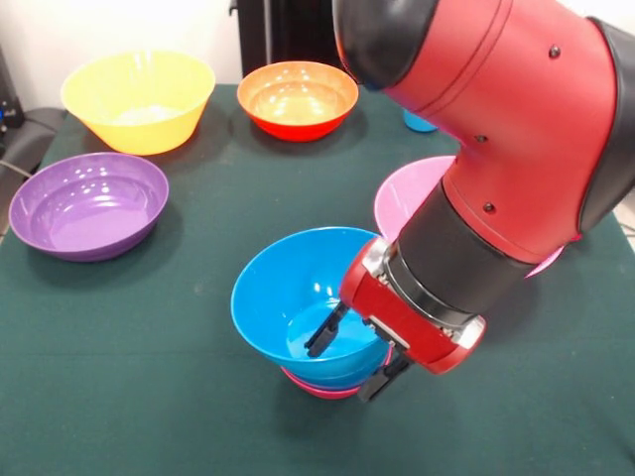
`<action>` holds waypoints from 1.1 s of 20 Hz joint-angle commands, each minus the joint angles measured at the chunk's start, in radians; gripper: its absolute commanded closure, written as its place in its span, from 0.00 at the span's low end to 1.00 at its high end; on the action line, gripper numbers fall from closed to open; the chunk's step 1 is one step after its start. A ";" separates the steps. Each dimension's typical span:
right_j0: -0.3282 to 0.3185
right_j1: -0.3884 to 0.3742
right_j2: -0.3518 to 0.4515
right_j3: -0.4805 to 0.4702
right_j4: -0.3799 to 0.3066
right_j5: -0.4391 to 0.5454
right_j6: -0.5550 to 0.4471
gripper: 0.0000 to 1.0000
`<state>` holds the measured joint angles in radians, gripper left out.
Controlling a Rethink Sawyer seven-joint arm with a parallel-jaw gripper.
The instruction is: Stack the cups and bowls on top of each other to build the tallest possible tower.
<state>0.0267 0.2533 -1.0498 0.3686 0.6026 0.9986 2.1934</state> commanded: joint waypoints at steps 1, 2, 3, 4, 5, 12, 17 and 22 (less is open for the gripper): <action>-0.004 0.040 0.028 -0.045 0.023 0.019 0.204 0.00; -0.002 0.040 0.027 -0.043 0.025 0.020 0.205 0.00; -0.001 0.046 0.018 -0.050 0.032 0.024 0.212 0.00; 0.000 0.046 0.016 -0.051 0.034 0.027 0.214 0.00; -0.001 0.049 0.007 -0.060 0.042 0.034 0.220 0.00; 0.014 0.045 0.000 -0.044 0.052 0.040 0.223 0.00; 0.034 0.025 0.031 0.004 0.036 0.015 0.193 0.00; 0.055 -0.027 0.083 0.073 0.015 -0.010 0.149 0.00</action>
<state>0.0519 0.2838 -1.0767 0.3512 0.6327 0.9986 2.1936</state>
